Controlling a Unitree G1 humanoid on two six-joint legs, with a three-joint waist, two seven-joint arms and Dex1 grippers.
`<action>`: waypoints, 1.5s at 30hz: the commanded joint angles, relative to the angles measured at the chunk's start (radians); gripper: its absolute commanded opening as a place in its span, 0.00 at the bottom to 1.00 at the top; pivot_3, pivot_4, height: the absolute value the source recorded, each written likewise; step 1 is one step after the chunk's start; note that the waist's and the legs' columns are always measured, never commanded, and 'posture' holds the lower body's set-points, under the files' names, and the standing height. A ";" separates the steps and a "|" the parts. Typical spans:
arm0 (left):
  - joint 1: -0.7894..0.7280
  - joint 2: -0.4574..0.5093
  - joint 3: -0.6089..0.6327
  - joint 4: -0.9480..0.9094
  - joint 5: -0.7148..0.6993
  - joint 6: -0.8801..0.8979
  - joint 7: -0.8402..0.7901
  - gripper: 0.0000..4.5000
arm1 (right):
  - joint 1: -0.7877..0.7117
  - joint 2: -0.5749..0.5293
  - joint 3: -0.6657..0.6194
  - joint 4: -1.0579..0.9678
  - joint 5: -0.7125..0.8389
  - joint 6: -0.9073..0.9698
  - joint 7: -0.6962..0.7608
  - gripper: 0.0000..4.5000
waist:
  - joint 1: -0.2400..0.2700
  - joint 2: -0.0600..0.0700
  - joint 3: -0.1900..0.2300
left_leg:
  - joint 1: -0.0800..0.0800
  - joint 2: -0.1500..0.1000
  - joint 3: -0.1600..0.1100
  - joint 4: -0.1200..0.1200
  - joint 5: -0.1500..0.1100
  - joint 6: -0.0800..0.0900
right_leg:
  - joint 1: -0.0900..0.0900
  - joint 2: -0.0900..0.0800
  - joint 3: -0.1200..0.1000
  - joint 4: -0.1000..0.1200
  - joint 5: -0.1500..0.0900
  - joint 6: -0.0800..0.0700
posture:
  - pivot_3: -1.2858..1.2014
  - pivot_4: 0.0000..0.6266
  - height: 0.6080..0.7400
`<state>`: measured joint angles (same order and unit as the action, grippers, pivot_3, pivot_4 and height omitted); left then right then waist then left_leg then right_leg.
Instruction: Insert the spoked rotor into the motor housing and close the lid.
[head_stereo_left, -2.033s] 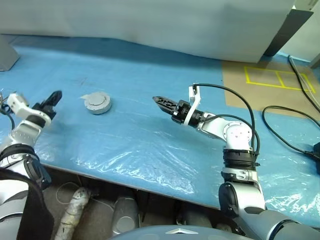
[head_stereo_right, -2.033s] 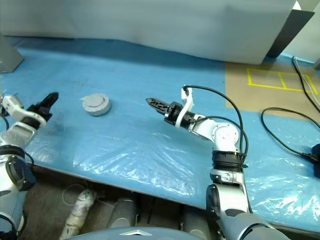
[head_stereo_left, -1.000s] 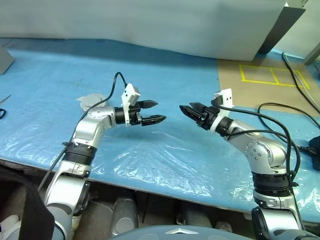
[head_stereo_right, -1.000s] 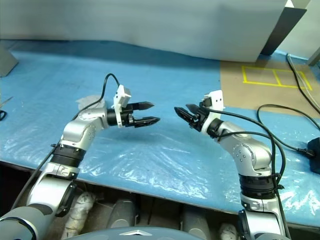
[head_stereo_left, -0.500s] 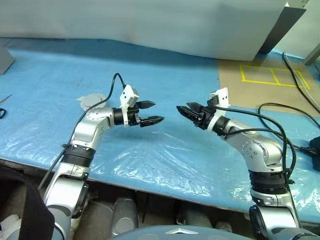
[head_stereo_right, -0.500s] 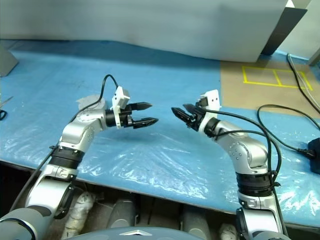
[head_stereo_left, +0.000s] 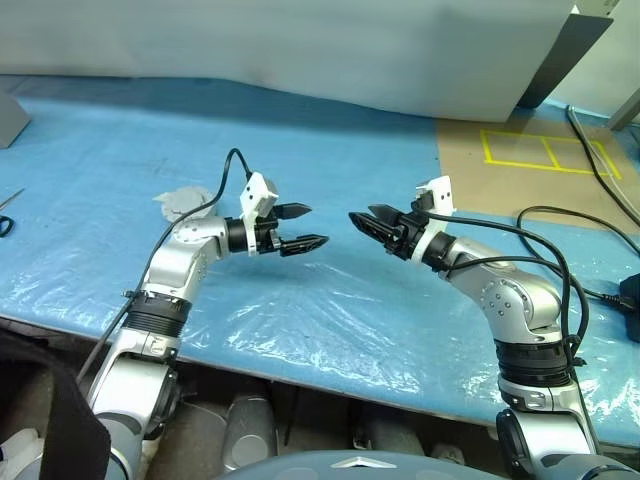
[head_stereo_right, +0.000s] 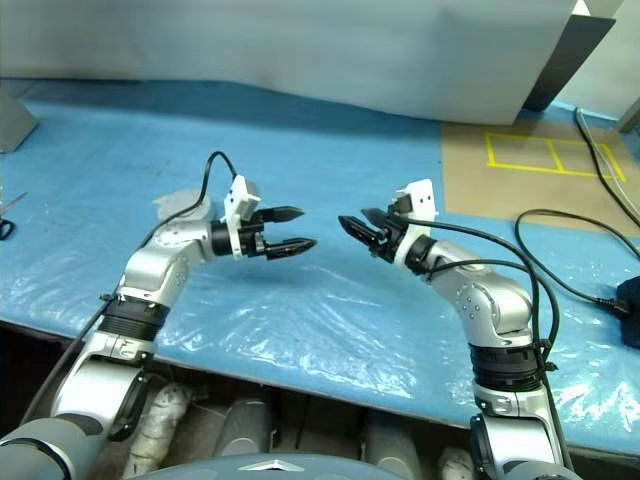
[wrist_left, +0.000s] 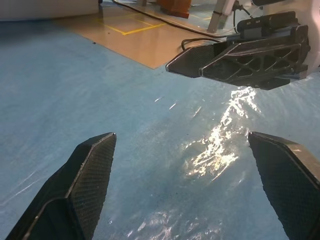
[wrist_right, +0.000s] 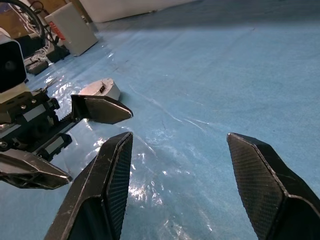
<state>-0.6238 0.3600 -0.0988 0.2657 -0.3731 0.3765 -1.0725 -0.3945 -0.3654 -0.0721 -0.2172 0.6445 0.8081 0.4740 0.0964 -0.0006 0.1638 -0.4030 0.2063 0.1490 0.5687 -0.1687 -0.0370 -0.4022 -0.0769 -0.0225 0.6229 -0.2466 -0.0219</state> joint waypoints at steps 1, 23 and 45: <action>-0.037 -0.007 0.010 -0.011 -0.013 -0.014 -0.018 0.99 | -0.022 0.000 -0.013 -0.026 0.001 -0.016 0.001 0.70 | 0.000 0.000 0.000 | 0.000 0.000 0.000 0.000 0.000 0.000 | 0.000 0.000 0.000 0.000 0.000 0.000 | 0.52 0.24 1.00; -0.088 0.020 0.054 0.054 -0.027 0.011 -0.040 0.99 | 0.018 0.013 -0.026 -0.056 0.001 -0.009 -0.025 0.70 | 0.000 0.000 0.000 | 0.000 0.000 0.000 0.000 0.000 0.000 | 0.000 0.000 0.000 0.000 0.000 0.000 | 0.52 0.24 1.00; -0.054 0.013 0.046 0.027 -0.004 -0.013 -0.027 0.99 | -0.002 0.011 -0.012 -0.036 -0.011 -0.010 -0.018 0.70 | 0.000 0.000 0.000 | 0.000 0.000 0.000 0.000 0.000 0.000 | 0.000 0.000 0.000 0.000 0.000 0.000 | 0.52 0.24 1.00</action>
<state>-0.6742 0.3704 -0.0602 0.3342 -0.3708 0.3737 -1.1001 -0.3792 -0.3563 -0.0744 -0.2255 0.6267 0.8088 0.4513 0.0966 -0.0005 0.1638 -0.4030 0.2062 0.1491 0.5683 -0.1687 -0.0370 -0.4023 -0.0771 -0.0225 0.6227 -0.2467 -0.0220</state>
